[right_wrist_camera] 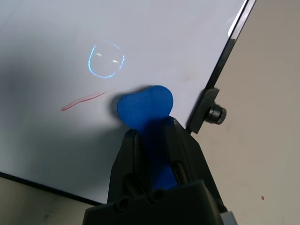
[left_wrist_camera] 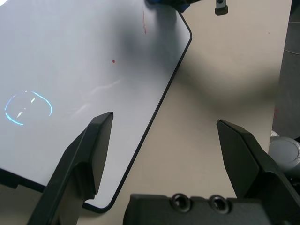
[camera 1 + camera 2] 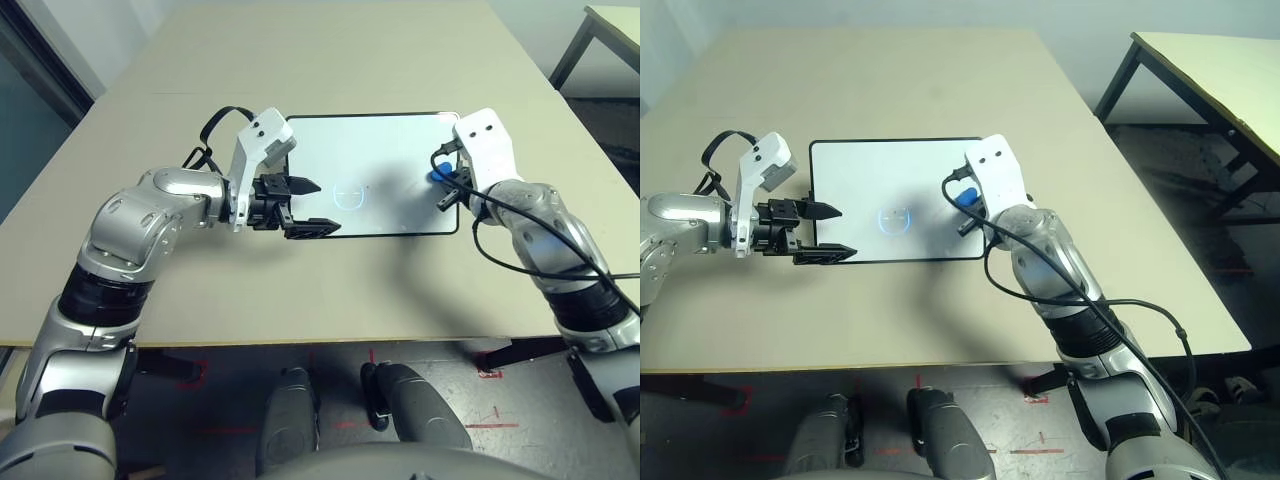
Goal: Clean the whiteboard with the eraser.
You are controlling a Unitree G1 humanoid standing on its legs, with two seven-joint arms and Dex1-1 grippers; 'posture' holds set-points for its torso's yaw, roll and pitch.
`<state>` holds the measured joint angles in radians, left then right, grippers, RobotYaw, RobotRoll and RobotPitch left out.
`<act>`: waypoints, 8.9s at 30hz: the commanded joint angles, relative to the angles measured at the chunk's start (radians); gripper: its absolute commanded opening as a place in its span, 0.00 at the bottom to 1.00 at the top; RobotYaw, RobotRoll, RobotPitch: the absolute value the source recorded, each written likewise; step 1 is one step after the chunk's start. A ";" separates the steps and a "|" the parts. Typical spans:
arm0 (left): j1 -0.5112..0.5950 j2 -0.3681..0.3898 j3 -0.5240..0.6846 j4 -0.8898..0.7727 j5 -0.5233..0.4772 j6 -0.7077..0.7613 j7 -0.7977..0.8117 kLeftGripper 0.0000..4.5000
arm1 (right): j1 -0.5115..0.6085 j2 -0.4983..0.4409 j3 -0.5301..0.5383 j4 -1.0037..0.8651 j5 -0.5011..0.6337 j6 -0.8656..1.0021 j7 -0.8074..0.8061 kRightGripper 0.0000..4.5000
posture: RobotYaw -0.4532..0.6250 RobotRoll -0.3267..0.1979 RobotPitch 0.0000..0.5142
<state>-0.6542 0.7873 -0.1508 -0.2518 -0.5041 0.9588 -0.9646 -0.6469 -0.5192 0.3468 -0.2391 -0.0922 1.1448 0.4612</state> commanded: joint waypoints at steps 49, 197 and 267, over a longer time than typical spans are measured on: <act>0.005 -0.013 0.005 -0.036 -0.016 0.057 0.044 1.00 | -0.217 0.332 0.232 0.322 -0.050 -0.238 0.108 0.13 | 0.39 0.62 0.31; 0.049 0.023 0.020 -0.013 -0.001 0.023 0.039 1.00 | -0.187 0.226 0.234 0.258 -0.142 -0.241 0.161 0.13 | 0.38 0.62 0.29; 0.069 0.023 0.046 -0.047 -0.033 0.052 0.091 1.00 | -0.315 0.219 0.048 0.519 -0.203 -0.361 0.121 0.13 | 0.38 0.62 0.25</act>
<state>-0.5820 0.8057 -0.0980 -0.3051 -0.5479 1.0214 -0.8671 -1.0078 -0.2895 0.3898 0.2490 -0.2853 0.7340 0.5894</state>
